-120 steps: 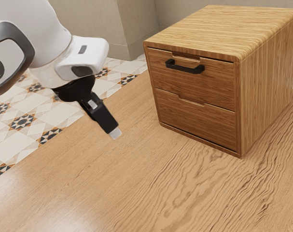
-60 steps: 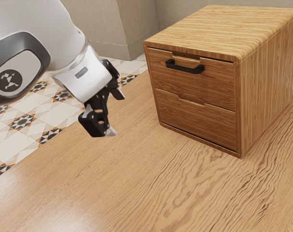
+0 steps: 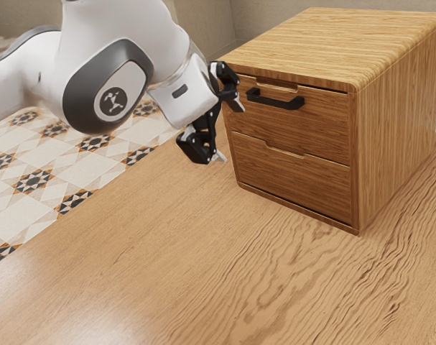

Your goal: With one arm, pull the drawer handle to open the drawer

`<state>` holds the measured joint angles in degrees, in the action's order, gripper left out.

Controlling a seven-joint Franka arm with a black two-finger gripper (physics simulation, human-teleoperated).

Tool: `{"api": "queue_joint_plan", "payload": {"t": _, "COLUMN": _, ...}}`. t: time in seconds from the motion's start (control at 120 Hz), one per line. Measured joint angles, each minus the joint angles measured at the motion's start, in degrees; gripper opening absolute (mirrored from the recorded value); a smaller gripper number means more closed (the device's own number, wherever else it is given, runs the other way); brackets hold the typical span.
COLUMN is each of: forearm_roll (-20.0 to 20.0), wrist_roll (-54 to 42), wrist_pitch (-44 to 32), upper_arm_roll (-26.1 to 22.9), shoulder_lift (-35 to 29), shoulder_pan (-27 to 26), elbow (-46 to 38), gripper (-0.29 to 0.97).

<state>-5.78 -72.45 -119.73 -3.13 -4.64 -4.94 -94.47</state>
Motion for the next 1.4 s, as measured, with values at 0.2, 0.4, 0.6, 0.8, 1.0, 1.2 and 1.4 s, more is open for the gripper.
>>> {"api": "queue_joint_plan", "payload": {"t": 0.2, "forearm_roll": 0.2, "wrist_roll": -2.4, "wrist_pitch": -2.0, "upper_arm_roll": -0.1, "shoulder_lift": 4.3, "shoulder_pan": 0.3, "elbow": 4.2, "gripper": 0.68}}
{"api": "queue_joint_plan", "payload": {"t": 0.4, "forearm_roll": 0.7, "wrist_roll": -4.1, "wrist_pitch": -2.7, "upper_arm_roll": -0.1, "shoulder_lift": 8.9, "shoulder_pan": 0.0, "elbow": 7.5, "gripper": 0.68}}
{"api": "queue_joint_plan", "payload": {"t": 0.6, "forearm_roll": 0.8, "wrist_roll": -5.3, "wrist_pitch": -3.1, "upper_arm_roll": -0.1, "shoulder_lift": 10.0, "shoulder_pan": 0.3, "elbow": 8.4, "gripper": 0.68}}
{"api": "queue_joint_plan", "payload": {"t": 0.8, "forearm_roll": 0.8, "wrist_roll": -6.2, "wrist_pitch": -4.4, "upper_arm_roll": 0.0, "shoulder_lift": 10.0, "shoulder_pan": 0.3, "elbow": 8.4, "gripper": 0.68}}
{"api": "queue_joint_plan", "payload": {"t": 1.0, "forearm_roll": 0.8, "wrist_roll": -6.7, "wrist_pitch": -5.1, "upper_arm_roll": 0.9, "shoulder_lift": 9.9, "shoulder_pan": 0.5, "elbow": 8.4, "gripper": 0.68}}
{"api": "queue_joint_plan", "payload": {"t": 1.2, "forearm_roll": 0.8, "wrist_roll": -7.1, "wrist_pitch": -5.4, "upper_arm_roll": 0.9, "shoulder_lift": 11.6, "shoulder_pan": 1.6, "elbow": 9.9, "gripper": 0.68}}
{"api": "queue_joint_plan", "payload": {"t": 1.4, "forearm_roll": 0.8, "wrist_roll": -7.3, "wrist_pitch": -5.5, "upper_arm_roll": 0.8, "shoulder_lift": 13.9, "shoulder_pan": 1.4, "elbow": 11.7, "gripper": 0.68}}
